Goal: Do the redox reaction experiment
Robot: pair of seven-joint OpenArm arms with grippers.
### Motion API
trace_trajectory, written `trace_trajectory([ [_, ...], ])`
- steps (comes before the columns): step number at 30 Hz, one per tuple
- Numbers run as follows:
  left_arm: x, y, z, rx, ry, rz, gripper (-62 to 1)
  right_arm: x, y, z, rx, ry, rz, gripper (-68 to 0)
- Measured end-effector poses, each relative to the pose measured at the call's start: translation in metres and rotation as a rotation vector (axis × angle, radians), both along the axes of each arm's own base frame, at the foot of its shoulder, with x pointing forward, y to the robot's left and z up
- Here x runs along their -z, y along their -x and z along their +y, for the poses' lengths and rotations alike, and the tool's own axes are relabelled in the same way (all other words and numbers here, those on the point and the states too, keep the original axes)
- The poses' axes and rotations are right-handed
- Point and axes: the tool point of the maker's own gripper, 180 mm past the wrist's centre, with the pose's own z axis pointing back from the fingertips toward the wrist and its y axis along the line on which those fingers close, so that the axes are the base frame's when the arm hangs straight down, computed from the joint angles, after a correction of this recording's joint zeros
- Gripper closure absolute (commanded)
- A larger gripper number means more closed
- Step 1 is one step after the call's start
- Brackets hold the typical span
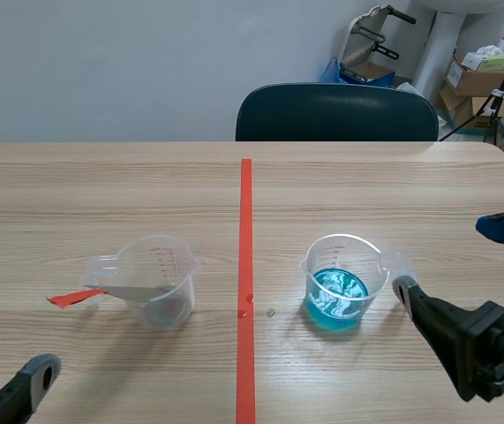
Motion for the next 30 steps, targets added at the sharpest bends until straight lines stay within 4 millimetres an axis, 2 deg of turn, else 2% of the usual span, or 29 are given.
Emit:
trace_trajectory([
  [5, 0.005, 0.021, 0.004, -0.018, 0.011, 0.05, -62.3, -0.008, -0.012, 0.01, -0.031, 0.017, -0.051, -67.9],
  [12, 0.005, 0.038, 0.013, -0.079, 0.011, 0.067, -62.3, -0.01, -0.015, 0.052, -0.19, 0.039, -0.094, -67.9],
  [21, 0.004, 0.038, 0.016, -0.096, 0.013, 0.063, -62.3, -0.025, -0.028, 0.11, -0.367, 0.078, -0.192, -67.9],
  [25, 0.004, 0.037, 0.018, -0.102, 0.007, 0.06, -62.3, -0.032, -0.022, 0.144, -0.493, 0.059, -0.215, -67.9],
  [28, 0.004, 0.037, 0.018, -0.106, 0.003, 0.059, -62.3, -0.029, -0.019, 0.166, -0.568, 0.049, -0.219, -67.9],
  [30, 0.004, 0.037, 0.019, -0.106, 0.003, 0.059, -62.3, -0.02, -0.016, 0.179, -0.626, 0.068, -0.211, -67.9],
])
